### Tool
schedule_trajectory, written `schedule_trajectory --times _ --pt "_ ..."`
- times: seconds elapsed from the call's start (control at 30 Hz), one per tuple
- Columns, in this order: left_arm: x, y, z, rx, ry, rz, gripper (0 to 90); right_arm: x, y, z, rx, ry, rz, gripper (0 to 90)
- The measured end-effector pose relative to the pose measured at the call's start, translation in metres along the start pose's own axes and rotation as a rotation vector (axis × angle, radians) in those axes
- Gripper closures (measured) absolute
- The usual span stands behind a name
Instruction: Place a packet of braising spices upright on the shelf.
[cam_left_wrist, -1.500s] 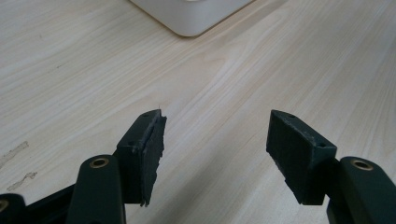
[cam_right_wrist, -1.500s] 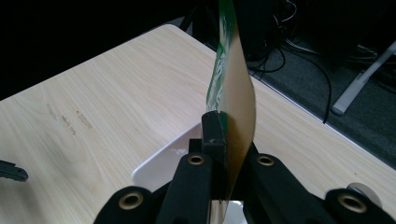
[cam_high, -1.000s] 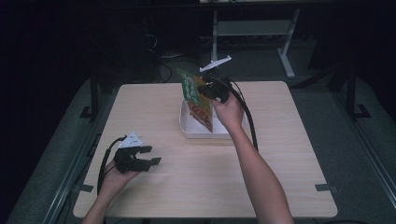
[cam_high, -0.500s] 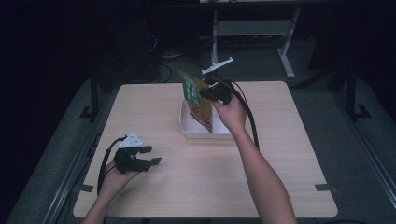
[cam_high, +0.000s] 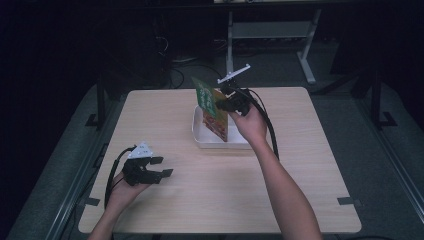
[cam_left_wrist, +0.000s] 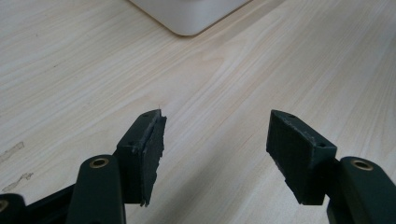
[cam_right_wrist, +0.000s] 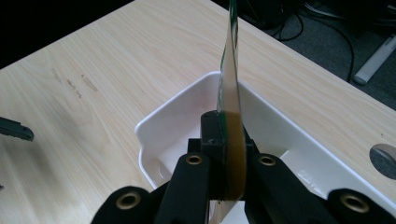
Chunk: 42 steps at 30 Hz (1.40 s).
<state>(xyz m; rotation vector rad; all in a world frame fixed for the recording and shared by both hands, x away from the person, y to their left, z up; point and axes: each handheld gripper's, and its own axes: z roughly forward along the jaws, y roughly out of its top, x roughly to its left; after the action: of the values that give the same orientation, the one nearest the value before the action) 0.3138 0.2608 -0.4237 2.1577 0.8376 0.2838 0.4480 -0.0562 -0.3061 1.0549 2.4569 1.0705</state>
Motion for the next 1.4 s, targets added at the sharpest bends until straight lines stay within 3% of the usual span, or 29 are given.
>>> schedule_trajectory --times 0.5,1.13,1.3,1.4 --pt "0.0 0.0 0.0 0.002 0.002 0.003 36.2 -0.004 -0.007 0.001 0.055 0.005 0.01 86.8" --pt "0.0 0.0 0.0 0.008 0.004 0.004 35.3 -0.015 -0.012 -0.014 0.069 0.055 0.063 59.0" --pt "0.0 0.0 0.0 0.01 0.003 0.005 35.1 -0.014 -0.014 -0.018 0.07 0.075 0.06 54.3" --pt "0.0 0.0 0.001 0.009 0.005 0.006 35.0 -0.012 -0.018 -0.021 0.076 0.065 0.041 53.1"
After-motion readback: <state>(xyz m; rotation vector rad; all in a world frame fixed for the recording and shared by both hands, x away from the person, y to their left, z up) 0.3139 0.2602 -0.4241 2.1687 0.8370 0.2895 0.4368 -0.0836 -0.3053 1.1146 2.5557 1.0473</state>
